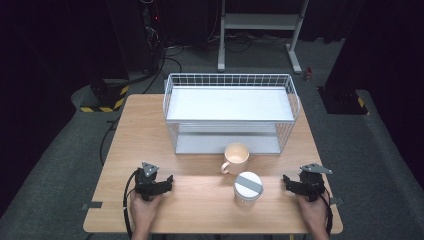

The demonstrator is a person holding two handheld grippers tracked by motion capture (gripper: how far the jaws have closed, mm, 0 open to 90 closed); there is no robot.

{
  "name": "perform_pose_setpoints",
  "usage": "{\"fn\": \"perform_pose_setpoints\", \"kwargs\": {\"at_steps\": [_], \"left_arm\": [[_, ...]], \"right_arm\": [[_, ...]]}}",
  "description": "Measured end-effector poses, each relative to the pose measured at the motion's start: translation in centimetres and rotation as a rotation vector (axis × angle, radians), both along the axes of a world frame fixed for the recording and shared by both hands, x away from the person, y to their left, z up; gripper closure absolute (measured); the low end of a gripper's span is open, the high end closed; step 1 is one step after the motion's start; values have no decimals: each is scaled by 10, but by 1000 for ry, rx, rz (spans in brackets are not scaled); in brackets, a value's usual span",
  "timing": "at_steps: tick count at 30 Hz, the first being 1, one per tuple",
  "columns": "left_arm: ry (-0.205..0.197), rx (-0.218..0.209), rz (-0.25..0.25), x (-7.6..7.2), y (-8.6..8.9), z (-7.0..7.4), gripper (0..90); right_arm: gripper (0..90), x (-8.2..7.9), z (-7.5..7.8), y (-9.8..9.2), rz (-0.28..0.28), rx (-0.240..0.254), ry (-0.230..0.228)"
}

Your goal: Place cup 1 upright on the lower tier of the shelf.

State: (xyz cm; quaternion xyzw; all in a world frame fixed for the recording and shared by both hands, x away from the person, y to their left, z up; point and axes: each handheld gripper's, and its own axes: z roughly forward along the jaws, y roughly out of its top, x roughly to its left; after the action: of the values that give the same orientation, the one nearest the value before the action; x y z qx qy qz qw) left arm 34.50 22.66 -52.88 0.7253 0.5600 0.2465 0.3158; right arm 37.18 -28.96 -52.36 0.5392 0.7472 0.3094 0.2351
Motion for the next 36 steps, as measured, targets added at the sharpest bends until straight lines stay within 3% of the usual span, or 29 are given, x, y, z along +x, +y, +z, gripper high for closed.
{"fn": "perform_pose_setpoints", "kwargs": {"at_steps": [25,36], "left_arm": [[-1,-1,0,0,0,0,169],[0,0,-1,0,0,0,170]], "right_arm": [[177,-2,0,0,3,7,5],[173,-11,2,1,37,46,-18]]}}
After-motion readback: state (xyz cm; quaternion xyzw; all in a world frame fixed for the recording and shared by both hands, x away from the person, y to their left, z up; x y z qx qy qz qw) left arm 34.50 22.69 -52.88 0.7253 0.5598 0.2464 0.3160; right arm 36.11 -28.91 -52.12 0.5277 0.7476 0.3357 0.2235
